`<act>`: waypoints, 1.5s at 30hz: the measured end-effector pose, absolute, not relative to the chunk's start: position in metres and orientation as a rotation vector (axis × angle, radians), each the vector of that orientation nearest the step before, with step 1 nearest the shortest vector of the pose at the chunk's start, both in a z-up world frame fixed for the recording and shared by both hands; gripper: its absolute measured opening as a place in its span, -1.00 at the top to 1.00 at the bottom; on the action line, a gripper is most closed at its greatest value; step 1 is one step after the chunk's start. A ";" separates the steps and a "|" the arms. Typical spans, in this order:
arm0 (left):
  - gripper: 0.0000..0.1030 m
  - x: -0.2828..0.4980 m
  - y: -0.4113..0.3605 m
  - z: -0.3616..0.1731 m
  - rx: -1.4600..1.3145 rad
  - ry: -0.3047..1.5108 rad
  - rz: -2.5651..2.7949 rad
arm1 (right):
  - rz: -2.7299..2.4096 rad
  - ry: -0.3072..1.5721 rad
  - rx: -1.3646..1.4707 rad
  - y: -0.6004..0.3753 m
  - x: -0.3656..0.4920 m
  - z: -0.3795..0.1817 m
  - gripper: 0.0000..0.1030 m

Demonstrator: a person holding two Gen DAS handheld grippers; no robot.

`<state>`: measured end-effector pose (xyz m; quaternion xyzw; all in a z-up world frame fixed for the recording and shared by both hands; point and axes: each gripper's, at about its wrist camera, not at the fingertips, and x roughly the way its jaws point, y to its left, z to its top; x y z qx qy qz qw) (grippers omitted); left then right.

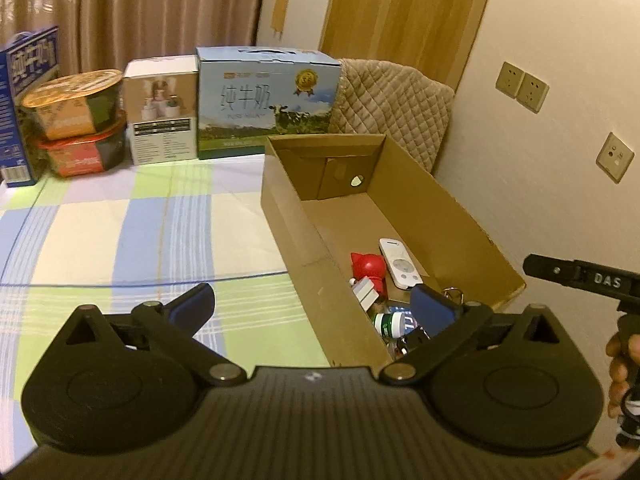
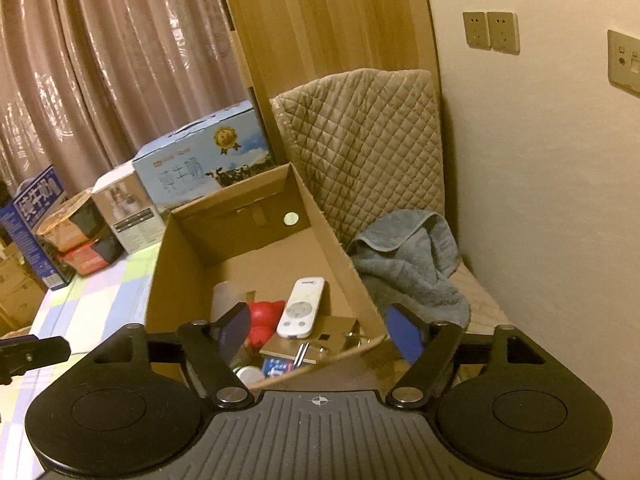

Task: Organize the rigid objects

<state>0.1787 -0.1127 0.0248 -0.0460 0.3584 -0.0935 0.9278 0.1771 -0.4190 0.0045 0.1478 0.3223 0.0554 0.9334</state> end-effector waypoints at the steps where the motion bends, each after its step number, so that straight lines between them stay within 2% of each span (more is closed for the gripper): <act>1: -0.98 0.173 -0.112 0.026 -0.095 0.733 -0.183 | 0.120 0.662 0.300 -0.418 0.172 0.007 -0.51; 7: -0.98 0.135 -0.106 0.034 -0.113 0.699 -0.122 | 0.144 0.667 0.264 -0.404 0.143 0.022 -0.65; 24: -0.99 0.050 -0.101 0.044 -0.155 0.716 -0.007 | 0.184 0.676 0.097 -0.357 0.065 0.040 -0.68; 45: -0.99 -0.005 -0.096 0.044 -0.116 0.736 0.063 | 0.209 0.703 0.116 -0.340 0.009 0.042 -0.69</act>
